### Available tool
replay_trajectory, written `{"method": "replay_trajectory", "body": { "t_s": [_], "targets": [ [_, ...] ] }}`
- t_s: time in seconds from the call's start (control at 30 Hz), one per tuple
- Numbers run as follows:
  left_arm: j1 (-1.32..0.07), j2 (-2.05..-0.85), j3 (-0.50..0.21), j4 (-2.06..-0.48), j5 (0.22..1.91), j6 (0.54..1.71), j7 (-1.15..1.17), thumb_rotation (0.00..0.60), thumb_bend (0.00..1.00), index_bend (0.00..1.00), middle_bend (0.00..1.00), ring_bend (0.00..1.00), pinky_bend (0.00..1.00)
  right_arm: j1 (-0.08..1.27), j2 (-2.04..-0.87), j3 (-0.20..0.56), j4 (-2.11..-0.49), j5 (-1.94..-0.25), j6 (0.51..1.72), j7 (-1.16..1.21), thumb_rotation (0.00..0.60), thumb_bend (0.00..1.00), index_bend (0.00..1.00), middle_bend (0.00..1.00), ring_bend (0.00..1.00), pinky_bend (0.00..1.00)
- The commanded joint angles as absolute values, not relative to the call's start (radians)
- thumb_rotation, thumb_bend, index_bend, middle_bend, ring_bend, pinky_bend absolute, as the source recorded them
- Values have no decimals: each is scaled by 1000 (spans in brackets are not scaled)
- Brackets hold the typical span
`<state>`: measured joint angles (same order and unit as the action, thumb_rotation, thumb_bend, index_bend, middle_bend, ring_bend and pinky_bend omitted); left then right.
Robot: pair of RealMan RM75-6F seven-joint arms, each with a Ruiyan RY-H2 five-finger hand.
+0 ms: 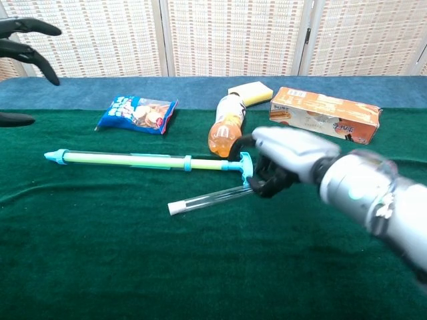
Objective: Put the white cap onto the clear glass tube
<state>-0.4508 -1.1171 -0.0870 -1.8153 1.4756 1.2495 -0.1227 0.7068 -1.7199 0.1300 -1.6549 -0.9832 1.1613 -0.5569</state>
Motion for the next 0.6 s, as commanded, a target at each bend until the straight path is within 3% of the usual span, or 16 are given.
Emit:
{"method": "replay_trajectory", "body": {
  "t_s": [0.03, 0.1, 0.2, 0.27, 0.37, 0.43, 0.53, 0.6],
  "targets": [
    [-422, -1114, -97, -1782, 1422, 1277, -69, 600, 241, 145, 360, 226, 137, 657, -1575, 132, -1773, -1060, 1245, -561, 600, 586, 318, 789, 979, 1000],
    [-402, -1122, -102, -1753, 1397, 1305, -36, 600, 248, 230, 360, 254, 143, 625, -1506, 115, -1810, -1112, 1295, -568, 600, 585, 351, 741, 933, 1000],
    [-370, -1124, -106, -1720, 1364, 1343, 1, 600, 254, 248, 362, 258, 151, 573, -1404, 85, -1859, -1173, 1345, -539, 600, 586, 352, 615, 811, 984],
    [-351, -1124, -106, -1702, 1347, 1363, 18, 600, 255, 257, 364, 258, 150, 538, -1343, 64, -1881, -1208, 1367, -499, 600, 586, 352, 515, 717, 883],
    [-317, -1122, -100, -1683, 1329, 1395, 32, 600, 254, 261, 364, 257, 145, 478, -1258, 24, -1887, -1270, 1408, -435, 600, 586, 292, 346, 478, 564],
    [-290, -1118, -90, -1679, 1327, 1416, 34, 600, 254, 253, 364, 253, 133, 436, -1206, -7, -1887, -1305, 1428, -376, 600, 586, 240, 263, 362, 417],
    [-249, -1105, -68, -1692, 1329, 1444, 32, 600, 254, 240, 364, 242, 96, 370, -1159, -42, -1862, -1359, 1479, -296, 600, 586, 191, 169, 236, 310],
    [-220, -1101, -51, -1698, 1338, 1469, 47, 600, 254, 224, 364, 228, 80, 321, -1145, -66, -1835, -1388, 1522, -266, 600, 586, 170, 138, 195, 290]
  ]
}}
